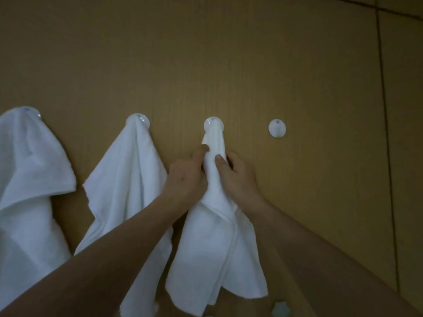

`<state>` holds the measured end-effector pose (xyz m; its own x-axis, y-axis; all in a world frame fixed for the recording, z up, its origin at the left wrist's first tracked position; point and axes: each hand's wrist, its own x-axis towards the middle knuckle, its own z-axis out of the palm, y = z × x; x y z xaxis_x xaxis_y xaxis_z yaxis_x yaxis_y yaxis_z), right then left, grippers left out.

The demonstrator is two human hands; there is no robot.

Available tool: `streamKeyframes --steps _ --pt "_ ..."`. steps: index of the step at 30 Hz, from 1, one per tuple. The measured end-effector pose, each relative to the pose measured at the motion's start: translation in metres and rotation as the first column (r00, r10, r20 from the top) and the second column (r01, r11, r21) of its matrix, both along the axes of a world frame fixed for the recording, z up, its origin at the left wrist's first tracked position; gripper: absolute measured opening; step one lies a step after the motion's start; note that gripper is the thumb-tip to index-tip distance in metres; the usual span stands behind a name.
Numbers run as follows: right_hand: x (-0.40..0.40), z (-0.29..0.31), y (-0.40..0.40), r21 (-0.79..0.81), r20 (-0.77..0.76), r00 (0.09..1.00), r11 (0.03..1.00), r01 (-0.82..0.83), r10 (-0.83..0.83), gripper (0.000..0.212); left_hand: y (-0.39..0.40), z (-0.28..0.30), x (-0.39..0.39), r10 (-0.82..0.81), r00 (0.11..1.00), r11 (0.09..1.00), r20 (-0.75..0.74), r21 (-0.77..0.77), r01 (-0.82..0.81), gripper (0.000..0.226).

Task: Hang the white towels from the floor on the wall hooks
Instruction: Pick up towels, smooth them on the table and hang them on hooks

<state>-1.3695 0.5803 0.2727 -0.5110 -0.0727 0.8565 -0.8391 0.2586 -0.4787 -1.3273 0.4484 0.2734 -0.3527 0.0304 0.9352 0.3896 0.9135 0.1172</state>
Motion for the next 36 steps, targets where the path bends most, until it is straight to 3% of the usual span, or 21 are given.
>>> streamKeyframes --steps 2,5,10,16,20,24,30,36 --pt "0.019 -0.010 -0.004 0.004 0.071 0.997 0.999 0.040 -0.041 0.021 -0.006 -0.008 0.009 -0.107 0.994 0.994 0.029 0.014 0.107 0.043" --pt "0.040 -0.028 -0.005 -0.015 0.189 0.974 0.991 0.130 -0.125 0.030 -0.016 -0.018 0.019 -0.153 0.980 0.987 0.129 -0.036 0.158 0.049" --pt "0.078 -0.042 0.006 0.283 0.364 0.870 0.930 0.237 -0.332 0.044 -0.029 -0.028 0.031 -0.081 0.966 0.980 0.247 -0.155 0.122 0.048" --pt "0.141 -0.037 0.026 0.440 0.300 0.759 0.790 0.427 -0.578 0.055 -0.014 -0.029 0.078 -0.062 0.981 0.984 0.185 -0.154 0.091 0.048" --pt "0.197 -0.036 0.056 0.554 0.197 0.689 0.659 0.509 -0.697 0.062 0.018 -0.030 0.115 -0.210 0.959 0.961 0.191 -0.143 0.239 0.045" --pt "0.274 -0.043 0.104 0.665 0.055 0.511 0.413 0.623 -0.858 0.063 0.079 -0.042 0.161 -0.352 0.902 0.904 0.251 -0.157 0.397 0.045" --pt "0.444 -0.082 0.202 0.695 0.085 0.251 0.238 0.679 -0.964 0.064 0.207 -0.079 0.283 -0.580 0.737 0.746 0.348 -0.136 0.651 0.046" --pt "0.667 -0.140 0.286 0.709 0.165 -0.102 0.046 0.704 -0.981 0.064 0.333 -0.130 0.469 -0.745 0.471 0.443 0.472 -0.178 0.879 0.045"
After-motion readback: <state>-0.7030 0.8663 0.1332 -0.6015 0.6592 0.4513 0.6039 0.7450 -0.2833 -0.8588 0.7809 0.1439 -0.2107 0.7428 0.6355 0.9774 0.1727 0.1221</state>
